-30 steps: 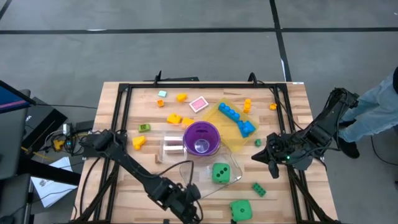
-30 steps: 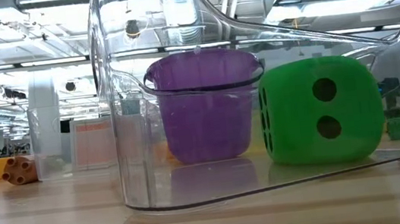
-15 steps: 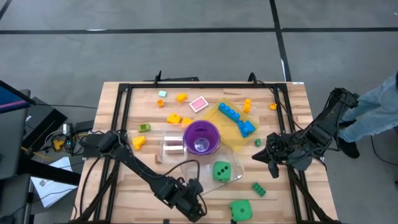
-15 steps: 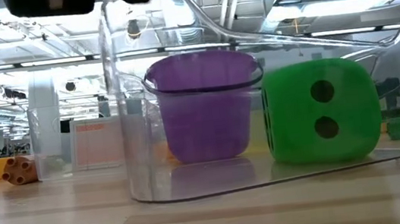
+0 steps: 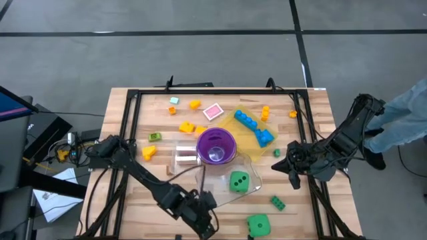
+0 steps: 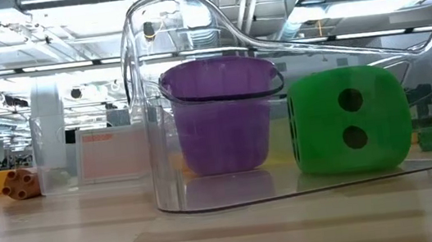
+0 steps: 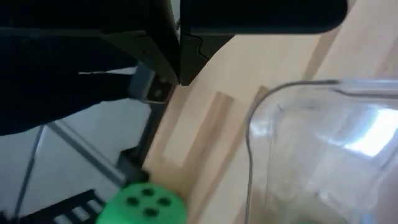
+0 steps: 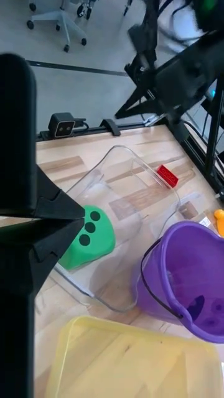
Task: Pick & Place Toys
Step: Put the green dice into the transparent bin
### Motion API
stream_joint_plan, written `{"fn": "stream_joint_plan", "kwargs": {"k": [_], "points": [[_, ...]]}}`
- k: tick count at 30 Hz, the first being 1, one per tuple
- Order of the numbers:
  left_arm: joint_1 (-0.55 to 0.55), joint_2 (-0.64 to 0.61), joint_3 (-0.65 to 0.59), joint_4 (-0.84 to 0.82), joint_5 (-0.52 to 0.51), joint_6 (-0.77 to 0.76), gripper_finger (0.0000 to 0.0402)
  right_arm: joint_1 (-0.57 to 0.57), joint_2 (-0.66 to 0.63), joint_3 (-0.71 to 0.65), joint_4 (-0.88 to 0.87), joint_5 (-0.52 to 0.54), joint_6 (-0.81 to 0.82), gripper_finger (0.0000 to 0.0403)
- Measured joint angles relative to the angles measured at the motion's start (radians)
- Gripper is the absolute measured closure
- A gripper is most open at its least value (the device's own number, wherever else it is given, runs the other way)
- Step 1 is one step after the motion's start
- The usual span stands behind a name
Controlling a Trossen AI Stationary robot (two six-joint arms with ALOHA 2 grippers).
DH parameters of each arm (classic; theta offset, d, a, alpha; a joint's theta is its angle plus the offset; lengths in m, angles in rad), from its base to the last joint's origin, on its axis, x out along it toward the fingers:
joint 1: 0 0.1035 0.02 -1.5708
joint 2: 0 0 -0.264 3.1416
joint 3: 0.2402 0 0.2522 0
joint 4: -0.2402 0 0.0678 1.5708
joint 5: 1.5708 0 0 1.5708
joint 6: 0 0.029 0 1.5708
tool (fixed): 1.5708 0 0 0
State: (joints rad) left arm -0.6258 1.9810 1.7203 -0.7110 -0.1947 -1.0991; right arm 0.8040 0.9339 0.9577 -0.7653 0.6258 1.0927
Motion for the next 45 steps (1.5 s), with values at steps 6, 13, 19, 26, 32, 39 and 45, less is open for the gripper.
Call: {"fn": "stream_joint_plan", "kwargs": {"k": [6,13,19,26,32,39,45], "points": [[0.008,-0.095,0.0,-0.018,-0.124,0.074,0.0401,0.0,-0.051,0.0,-0.015,0.0,0.009,0.0403],[0.016,-0.217,0.0,-0.111,-0.234,0.134,0.0401,0.027,-0.017,0.0,-0.005,-0.04,0.187,0.0403],[0.011,-0.351,0.0,-0.271,-0.377,0.194,0.0401,0.026,0.112,0.0,0.09,-0.147,0.391,0.0403],[-0.037,-0.532,0.0,-0.438,-0.447,0.259,0.0401,-0.044,0.402,0.11,0.101,-0.332,0.619,0.0403],[-0.097,-0.658,0.0,-0.496,-0.454,0.347,0.0402,-0.059,0.677,0.45,-0.242,-0.466,0.735,0.0403],[-0.158,-0.745,0.0,-0.533,-0.46,0.42,0.0401,-0.036,0.929,0.819,-0.566,-0.599,0.862,0.0387],[-0.163,-0.772,0.0,-0.532,-0.469,0.467,0.0401,0.011,1.054,0.918,-0.496,-0.601,1.014,0.0312]]}}
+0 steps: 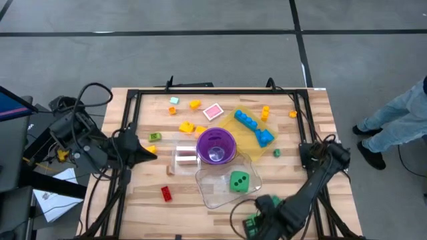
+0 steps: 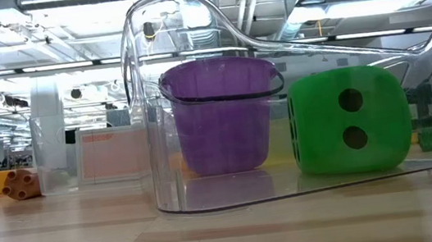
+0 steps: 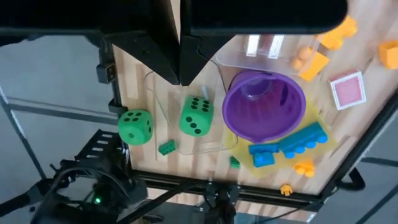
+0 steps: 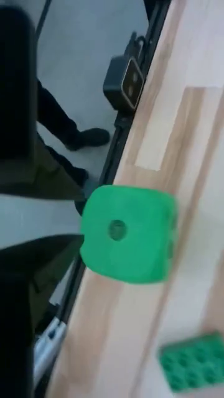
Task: Pick & Place Toys
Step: Put the green dice into the transparent bin
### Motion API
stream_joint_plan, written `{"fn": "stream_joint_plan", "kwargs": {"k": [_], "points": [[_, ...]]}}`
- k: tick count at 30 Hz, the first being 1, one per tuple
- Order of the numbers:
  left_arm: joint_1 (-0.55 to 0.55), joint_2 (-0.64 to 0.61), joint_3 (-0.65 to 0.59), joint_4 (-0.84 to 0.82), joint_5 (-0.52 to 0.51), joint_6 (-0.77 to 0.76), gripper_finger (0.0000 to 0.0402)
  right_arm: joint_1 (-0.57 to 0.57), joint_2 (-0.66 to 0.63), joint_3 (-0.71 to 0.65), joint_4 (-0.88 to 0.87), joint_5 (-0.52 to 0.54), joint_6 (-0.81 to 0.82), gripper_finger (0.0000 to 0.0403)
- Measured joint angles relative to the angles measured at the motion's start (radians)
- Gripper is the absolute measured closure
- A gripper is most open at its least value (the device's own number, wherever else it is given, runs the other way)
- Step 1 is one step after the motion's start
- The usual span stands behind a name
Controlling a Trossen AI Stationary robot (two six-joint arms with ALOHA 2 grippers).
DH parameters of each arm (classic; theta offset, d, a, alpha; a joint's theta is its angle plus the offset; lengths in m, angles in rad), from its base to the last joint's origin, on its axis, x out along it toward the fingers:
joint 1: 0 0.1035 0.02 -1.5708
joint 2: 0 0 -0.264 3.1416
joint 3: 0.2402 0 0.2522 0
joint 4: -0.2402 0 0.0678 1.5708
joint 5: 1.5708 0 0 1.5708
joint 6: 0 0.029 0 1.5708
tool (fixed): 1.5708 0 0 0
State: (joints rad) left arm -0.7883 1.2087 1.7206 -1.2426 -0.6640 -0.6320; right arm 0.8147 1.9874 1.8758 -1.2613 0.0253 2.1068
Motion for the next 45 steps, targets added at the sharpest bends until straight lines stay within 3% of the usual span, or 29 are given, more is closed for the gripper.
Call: {"fn": "stream_joint_plan", "kwargs": {"k": [10,17,37,45], "points": [[0.0,-0.002,0.0,0.0,0.001,0.032,0.0401,0.001,0.045,0.021,0.044,-0.006,0.101,0.012],[0.0,-0.003,0.0,0.001,0.001,0.03,0.0401,-0.032,0.045,0.021,0.006,-0.028,0.096,0.0048],[0.0,-0.003,0.0,0.001,0.005,0.026,0.0402,-0.015,0.046,-0.037,0.023,-0.085,0.101,0.0032],[0.0,-0.003,0.0,0.003,0.004,0.023,0.0402,-0.02,0.047,-0.133,0.157,-0.1,0.104,0.0032]]}}
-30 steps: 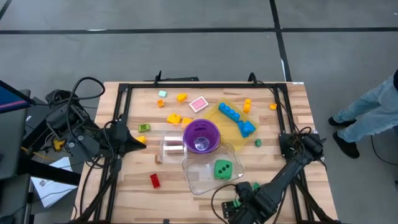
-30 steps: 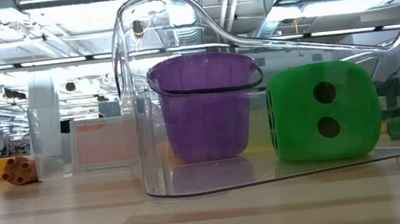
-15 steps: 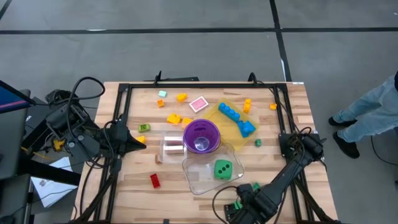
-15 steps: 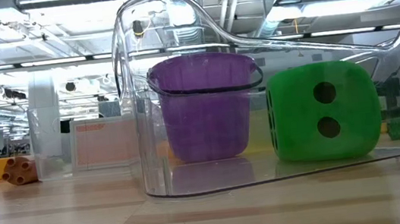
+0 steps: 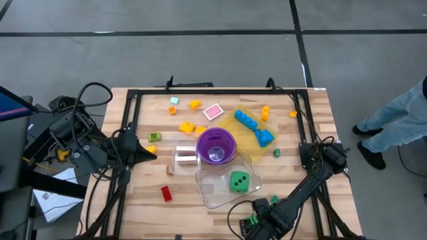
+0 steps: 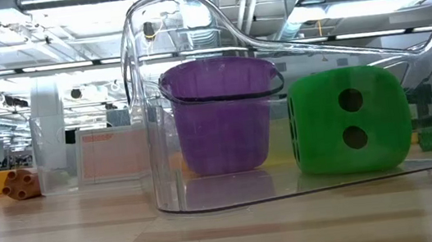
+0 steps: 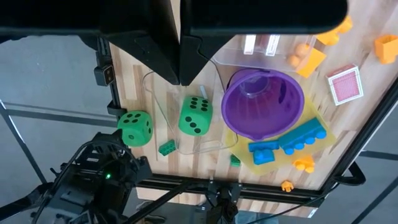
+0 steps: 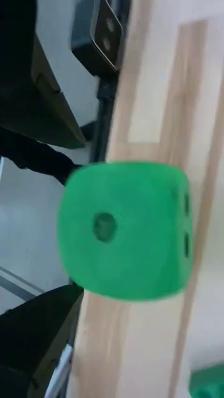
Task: Pick & Place Toys
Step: Put the green dice into the transparent bin
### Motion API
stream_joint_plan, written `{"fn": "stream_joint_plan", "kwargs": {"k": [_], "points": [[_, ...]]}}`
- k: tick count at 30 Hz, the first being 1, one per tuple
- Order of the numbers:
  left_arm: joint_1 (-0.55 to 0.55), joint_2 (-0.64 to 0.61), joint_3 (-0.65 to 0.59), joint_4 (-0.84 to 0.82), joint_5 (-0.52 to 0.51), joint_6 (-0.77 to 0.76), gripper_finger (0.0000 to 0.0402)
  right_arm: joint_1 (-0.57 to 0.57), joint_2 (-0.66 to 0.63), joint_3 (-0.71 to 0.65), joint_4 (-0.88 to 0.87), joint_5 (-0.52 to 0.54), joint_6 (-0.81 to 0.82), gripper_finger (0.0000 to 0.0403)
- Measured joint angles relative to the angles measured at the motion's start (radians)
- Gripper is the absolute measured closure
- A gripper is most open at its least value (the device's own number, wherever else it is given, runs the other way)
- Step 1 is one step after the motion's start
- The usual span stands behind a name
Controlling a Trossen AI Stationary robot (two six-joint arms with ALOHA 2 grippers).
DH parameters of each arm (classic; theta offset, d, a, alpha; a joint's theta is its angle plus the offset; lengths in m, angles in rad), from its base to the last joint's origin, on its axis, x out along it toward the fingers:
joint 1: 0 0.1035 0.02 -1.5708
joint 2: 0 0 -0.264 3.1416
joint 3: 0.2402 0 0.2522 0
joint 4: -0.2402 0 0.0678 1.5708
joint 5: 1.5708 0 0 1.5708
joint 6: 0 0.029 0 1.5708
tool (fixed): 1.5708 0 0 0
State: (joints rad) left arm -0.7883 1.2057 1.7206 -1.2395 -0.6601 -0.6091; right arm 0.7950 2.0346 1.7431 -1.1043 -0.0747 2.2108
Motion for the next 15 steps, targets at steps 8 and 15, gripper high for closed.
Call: {"fn": "stream_joint_plan", "kwargs": {"k": [8,15], "points": [[0.0,0.0,0.0,0.002,-0.003,-0.001,0.0402,-0.004,0.0,-0.013,-0.048,-0.008,-0.001,0.0032],[0.0,0.0,0.0,0.003,-0.002,-0.001,0.0402,-0.004,0.0,-0.013,-0.041,0.015,-0.007,0.0032]]}}
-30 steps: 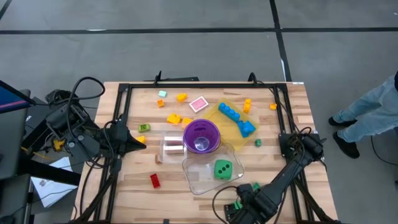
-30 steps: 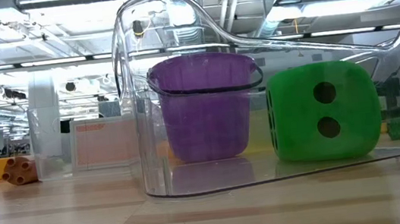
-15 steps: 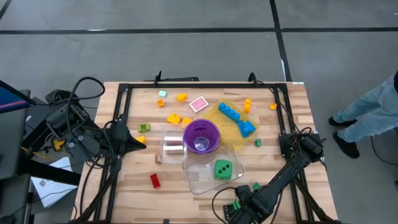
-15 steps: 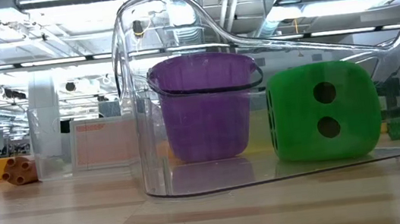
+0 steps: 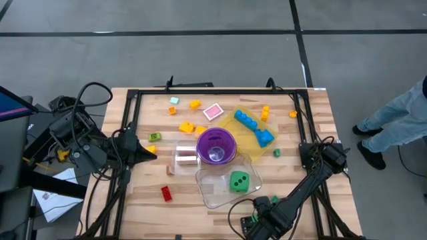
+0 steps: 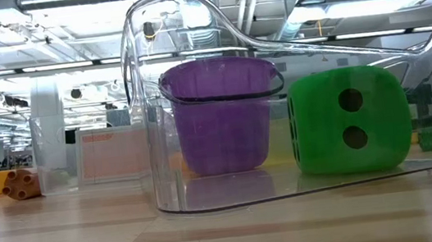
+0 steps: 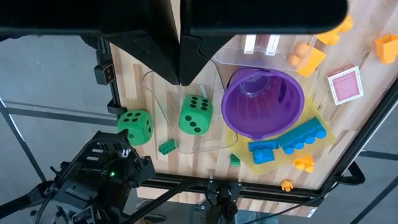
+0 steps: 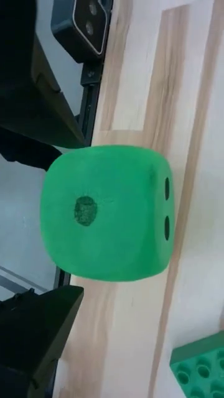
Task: Pick & Place Toys
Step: Put the green dice into the transparent bin
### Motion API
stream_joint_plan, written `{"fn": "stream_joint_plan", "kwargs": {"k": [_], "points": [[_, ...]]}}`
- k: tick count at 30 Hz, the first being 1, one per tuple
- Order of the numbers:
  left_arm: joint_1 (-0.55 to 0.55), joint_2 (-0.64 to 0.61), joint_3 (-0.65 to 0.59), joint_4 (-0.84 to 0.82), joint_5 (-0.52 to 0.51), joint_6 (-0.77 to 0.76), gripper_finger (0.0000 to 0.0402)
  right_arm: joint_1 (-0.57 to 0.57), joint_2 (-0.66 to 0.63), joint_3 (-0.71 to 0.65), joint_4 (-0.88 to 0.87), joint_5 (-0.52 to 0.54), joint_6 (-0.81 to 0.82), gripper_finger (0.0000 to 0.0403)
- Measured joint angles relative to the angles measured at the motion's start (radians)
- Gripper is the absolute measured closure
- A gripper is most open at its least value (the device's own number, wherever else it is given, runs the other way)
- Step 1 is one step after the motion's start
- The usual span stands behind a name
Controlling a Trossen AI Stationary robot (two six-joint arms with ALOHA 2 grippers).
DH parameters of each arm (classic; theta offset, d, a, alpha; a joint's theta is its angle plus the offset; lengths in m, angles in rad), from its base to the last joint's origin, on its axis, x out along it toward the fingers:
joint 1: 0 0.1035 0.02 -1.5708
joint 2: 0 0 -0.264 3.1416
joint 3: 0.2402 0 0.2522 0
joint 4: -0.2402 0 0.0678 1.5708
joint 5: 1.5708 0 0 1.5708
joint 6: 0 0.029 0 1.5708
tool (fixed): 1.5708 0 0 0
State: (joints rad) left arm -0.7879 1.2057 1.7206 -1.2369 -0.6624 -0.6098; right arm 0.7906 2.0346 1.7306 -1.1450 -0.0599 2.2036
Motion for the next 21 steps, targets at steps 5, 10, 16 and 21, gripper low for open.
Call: {"fn": "stream_joint_plan", "kwargs": {"k": [5,10,16,21], "points": [[0.005,0.0,0.0,0.0,0.0,0.0,0.0402,0.0,-0.002,-0.026,0.041,0.005,0.0,0.0032],[0.005,0.0,0.0,0.004,0.0,0.0,0.0402,-0.001,-0.008,-0.08,0.123,-0.025,0.001,0.0032],[0.005,0.0,0.0,0.005,0.0,0.0,0.0402,0.0,-0.006,-0.082,0.105,-0.025,0.004,0.0032],[0.005,0.0,0.0,0.005,0.001,0.0,0.0402,0.001,0.0,-0.083,0.098,-0.025,0.004,0.0032]]}}
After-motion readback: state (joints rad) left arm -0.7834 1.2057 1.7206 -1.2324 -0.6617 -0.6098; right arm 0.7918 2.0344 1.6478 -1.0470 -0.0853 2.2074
